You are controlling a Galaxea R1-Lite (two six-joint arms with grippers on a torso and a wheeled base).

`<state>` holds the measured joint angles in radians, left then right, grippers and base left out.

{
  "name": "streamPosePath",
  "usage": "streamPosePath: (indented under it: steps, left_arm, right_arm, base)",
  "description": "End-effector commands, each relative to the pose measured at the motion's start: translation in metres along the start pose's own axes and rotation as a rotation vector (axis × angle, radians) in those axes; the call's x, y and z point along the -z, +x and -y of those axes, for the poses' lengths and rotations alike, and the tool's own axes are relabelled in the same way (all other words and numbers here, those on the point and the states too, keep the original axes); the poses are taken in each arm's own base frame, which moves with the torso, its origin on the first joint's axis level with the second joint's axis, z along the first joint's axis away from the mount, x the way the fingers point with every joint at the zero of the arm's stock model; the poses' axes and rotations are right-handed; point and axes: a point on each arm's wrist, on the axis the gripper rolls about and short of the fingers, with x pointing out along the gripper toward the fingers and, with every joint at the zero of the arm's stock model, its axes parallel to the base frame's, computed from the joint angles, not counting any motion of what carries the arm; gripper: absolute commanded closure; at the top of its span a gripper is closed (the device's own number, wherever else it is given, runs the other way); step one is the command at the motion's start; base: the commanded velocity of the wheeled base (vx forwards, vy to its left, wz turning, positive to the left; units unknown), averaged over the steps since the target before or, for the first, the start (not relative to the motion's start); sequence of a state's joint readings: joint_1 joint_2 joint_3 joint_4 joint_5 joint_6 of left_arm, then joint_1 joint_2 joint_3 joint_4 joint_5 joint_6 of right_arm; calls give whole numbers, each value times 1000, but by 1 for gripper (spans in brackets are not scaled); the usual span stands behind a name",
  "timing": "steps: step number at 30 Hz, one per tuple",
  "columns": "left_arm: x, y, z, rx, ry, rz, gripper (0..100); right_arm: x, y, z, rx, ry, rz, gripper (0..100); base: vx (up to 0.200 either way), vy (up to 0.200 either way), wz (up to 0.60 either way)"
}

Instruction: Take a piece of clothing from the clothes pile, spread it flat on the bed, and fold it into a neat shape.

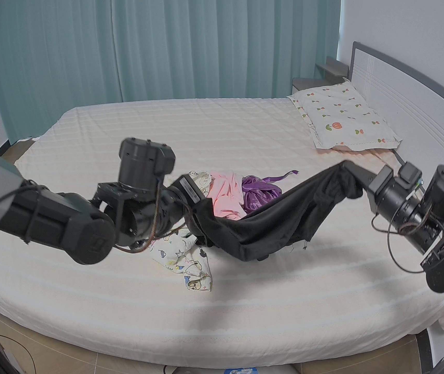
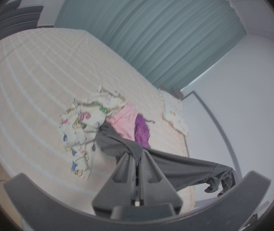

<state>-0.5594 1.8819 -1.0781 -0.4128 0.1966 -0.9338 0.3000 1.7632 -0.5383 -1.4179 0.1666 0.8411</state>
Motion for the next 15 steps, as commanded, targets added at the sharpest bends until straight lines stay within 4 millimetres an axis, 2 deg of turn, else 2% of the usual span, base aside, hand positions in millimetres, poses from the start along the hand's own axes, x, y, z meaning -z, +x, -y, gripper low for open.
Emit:
streamPosePath:
  steps: [1,2,4,9,10,11,13,15]
  left_arm:
    - [-68,-58,21,116,-89,237,100]
    - [-71,-64,22,132,-94,253,100]
    - [-72,-71,22,152,-97,262,100]
    - [-45,-65,7,90,-21,185,100]
    - [-45,-65,7,90,-21,185,100]
    - [-38,-61,1,67,9,163,100]
    - [-32,-59,-3,60,13,135,100]
    - [-14,-56,-7,60,29,68,100]
  right_arm:
    - [-54,7,-57,-169,-82,145,100]
    - [-55,5,-62,-181,-80,128,100]
    - [-43,3,-65,-189,-65,53,100]
    - [4,-1,-49,-135,-18,-122,100]
    - [4,-1,-49,-135,-18,-122,100]
    - [14,-2,-47,-131,-9,-159,100]
    - [20,1,-45,-128,-3,-174,100]
    - [28,5,-38,-118,1,-188,100]
  base:
    - [0,0,0]
    - [0,0,0]
    - [0,0,0]
    - [0,0,0]
    - [0,0,0]
    - [0,0,0]
    - [0,0,0]
    - [0,0,0]
